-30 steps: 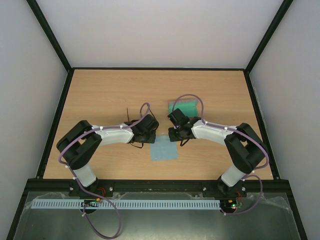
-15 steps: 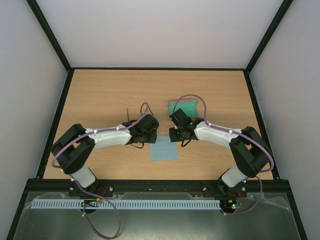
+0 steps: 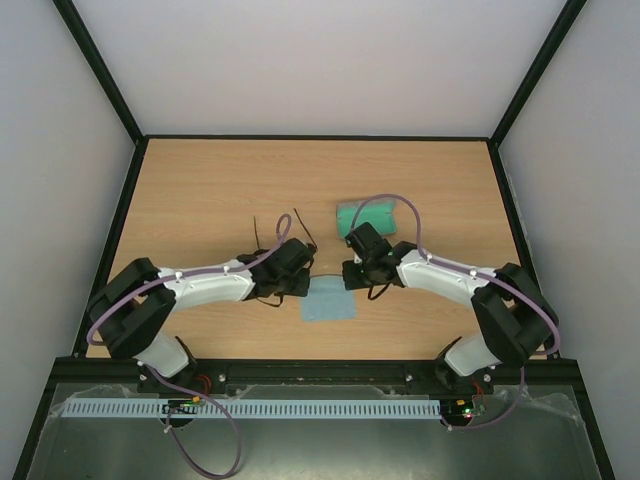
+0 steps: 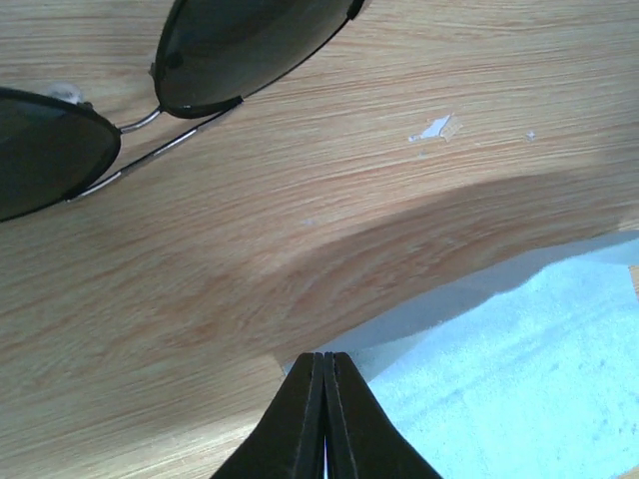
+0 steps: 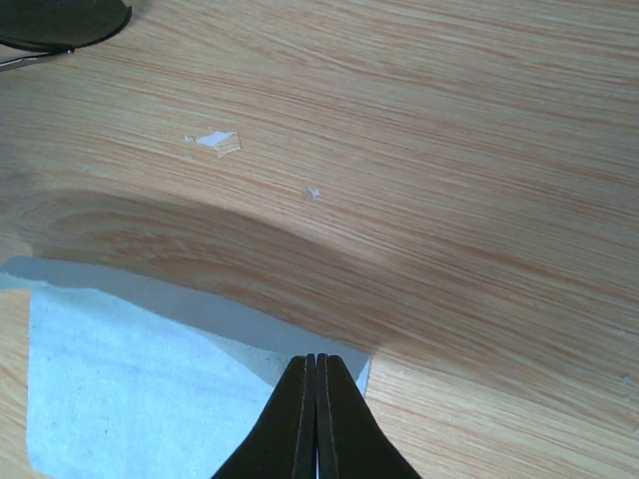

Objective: Organize the sunglasses
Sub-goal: Fold the glasses cleaning cloth at the center of the board.

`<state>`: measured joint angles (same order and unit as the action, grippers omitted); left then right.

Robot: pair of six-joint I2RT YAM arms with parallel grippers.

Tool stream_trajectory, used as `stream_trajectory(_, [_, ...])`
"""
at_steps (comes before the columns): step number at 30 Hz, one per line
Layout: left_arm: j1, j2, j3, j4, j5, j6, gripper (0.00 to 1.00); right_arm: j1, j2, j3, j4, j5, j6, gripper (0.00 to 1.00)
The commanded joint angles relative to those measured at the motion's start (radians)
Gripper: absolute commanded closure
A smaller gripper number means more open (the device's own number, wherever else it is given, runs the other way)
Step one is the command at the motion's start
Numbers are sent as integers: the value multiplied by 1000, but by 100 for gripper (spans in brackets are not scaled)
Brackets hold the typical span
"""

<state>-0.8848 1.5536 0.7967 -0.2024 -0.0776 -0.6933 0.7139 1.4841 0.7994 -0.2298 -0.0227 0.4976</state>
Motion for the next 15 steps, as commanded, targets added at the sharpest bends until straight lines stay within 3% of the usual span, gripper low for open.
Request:
stream_trajectory(1, [-18,-36,-23,-1,0,-15,98,10,-35,-23,-28,-24,-4,99])
stream_trajectory(15, [-76,-104,-68,-21,-4,-57,98,68,-97,-78,-70,20,14,99])
